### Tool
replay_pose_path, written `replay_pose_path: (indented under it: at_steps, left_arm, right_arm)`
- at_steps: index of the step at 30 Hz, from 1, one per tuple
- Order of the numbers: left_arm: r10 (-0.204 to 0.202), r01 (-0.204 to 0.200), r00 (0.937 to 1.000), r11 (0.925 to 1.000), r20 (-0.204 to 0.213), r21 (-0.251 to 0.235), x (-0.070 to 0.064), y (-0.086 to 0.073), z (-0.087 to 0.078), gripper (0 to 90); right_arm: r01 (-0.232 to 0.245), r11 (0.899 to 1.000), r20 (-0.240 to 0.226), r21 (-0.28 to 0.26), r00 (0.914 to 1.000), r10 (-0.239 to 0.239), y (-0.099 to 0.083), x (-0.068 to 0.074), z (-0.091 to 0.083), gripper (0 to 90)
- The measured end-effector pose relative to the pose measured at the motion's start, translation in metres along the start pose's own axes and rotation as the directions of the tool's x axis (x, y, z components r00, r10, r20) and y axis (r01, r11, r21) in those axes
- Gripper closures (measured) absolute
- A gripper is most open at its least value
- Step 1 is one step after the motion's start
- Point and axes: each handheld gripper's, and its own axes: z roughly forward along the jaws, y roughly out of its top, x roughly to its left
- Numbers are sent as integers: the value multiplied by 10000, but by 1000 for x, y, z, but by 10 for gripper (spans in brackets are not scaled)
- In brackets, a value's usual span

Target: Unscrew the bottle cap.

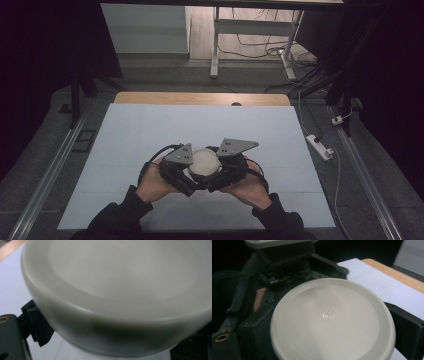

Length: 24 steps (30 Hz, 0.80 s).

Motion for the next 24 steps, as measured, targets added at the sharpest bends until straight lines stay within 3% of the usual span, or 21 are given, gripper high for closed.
replay_pose_path:
  at_steps: [4,7,8,9,11,12,14,16,18,21,24]
  left_arm:
    - [423,-415,9949,9991,915,-109,-2,0,-1,71]
    - [845,-850,9835,9964,1601,-40,-4,0,1,71]
    - [845,-850,9835,9964,1601,-40,-4,0,1,71]
    - [1073,-1081,9738,9941,2005,-67,-7,0,3,71]
    - [1095,-1119,9738,9937,1991,6,-9,0,5,71]
    - [1073,-1098,9754,9940,1927,25,-8,0,6,71]
    - [811,-829,9844,9965,1560,53,-6,0,6,71]
    - [430,-437,9930,9990,1098,40,-3,0,4,71]
    - [7,-2,9983,10000,591,-85,1,-1,1,71]
    - [-510,505,9985,9984,-174,-253,5,-3,-3,71]
    - [-759,743,9936,9970,-842,-209,6,-2,-4,71]
  right_arm:
    - [273,9996,-1203,77,9924,-262,0,-3,-5,68]
    - [657,9976,-2172,215,9743,-595,-1,-5,-8,68]
    - [815,9964,-2533,251,9647,-726,-1,-5,-9,67]
    - [923,9954,-2938,267,9525,-804,-3,-5,-9,67]
    - [1011,9942,-3255,378,9419,-834,-4,-6,-9,63]
    - [1032,9939,-3256,397,9417,-848,-5,-6,-9,59]
    - [881,9958,-3001,252,9508,-765,-4,-7,-10,1]
    - [639,9979,-2627,124,9631,-584,-2,-9,-13,0]
    - [463,9989,-1935,0,9801,-454,2,-11,-18,0]
    - [66,10000,-865,-35,9962,-69,4,-12,-22,0]
    - [-458,9989,92,-123,9989,460,6,-11,-22,0]
